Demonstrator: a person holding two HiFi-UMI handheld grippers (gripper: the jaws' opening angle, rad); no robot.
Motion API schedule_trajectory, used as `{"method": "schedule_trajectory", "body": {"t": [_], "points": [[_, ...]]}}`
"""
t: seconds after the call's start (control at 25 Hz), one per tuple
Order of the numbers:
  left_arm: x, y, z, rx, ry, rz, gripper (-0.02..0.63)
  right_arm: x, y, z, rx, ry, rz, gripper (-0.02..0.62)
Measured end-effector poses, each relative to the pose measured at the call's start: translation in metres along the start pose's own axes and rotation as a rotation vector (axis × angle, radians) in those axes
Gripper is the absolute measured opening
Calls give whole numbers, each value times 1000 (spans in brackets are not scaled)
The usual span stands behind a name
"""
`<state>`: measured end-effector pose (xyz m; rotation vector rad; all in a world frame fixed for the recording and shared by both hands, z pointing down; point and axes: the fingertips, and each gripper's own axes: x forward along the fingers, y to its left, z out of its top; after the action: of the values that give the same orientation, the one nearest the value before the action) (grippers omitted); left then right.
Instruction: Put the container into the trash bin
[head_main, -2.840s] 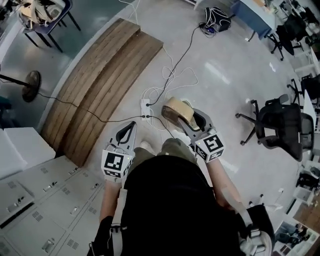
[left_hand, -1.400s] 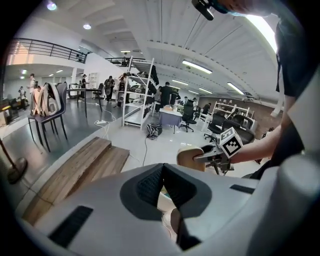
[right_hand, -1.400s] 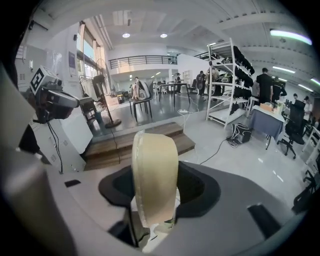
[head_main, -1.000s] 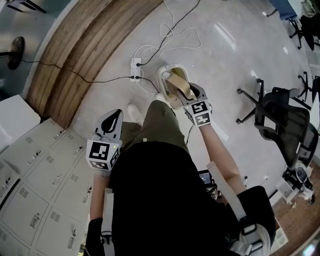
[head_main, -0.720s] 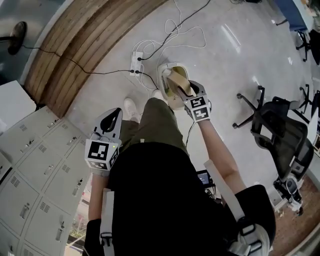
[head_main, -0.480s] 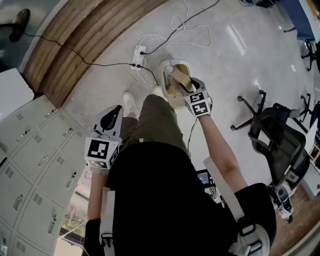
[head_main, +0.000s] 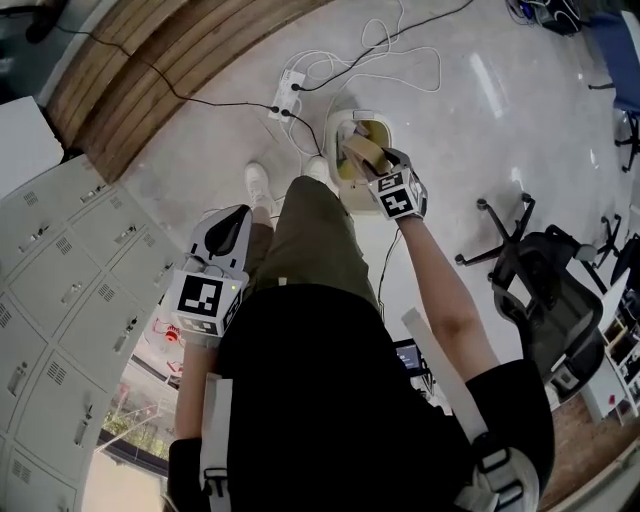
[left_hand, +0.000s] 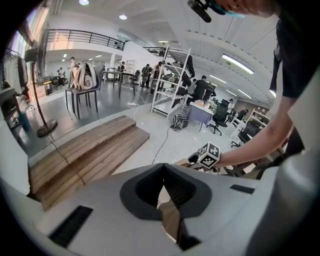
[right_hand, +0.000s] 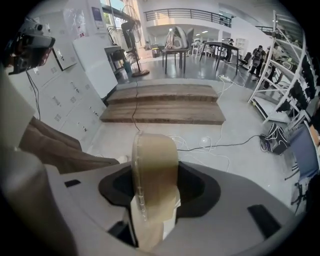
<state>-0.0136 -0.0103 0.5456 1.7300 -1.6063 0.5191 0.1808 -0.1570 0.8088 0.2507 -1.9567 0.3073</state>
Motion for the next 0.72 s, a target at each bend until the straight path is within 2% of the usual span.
{"method": "schedule_trajectory", "body": {"t": [0.44, 0.72], "points": [[16, 11, -31, -70, 64, 42, 8, 65, -9, -22, -52, 121, 41, 213], [34, 15, -51, -124, 97, 37, 8, 106, -18, -36, -67, 189, 57, 213]]}}
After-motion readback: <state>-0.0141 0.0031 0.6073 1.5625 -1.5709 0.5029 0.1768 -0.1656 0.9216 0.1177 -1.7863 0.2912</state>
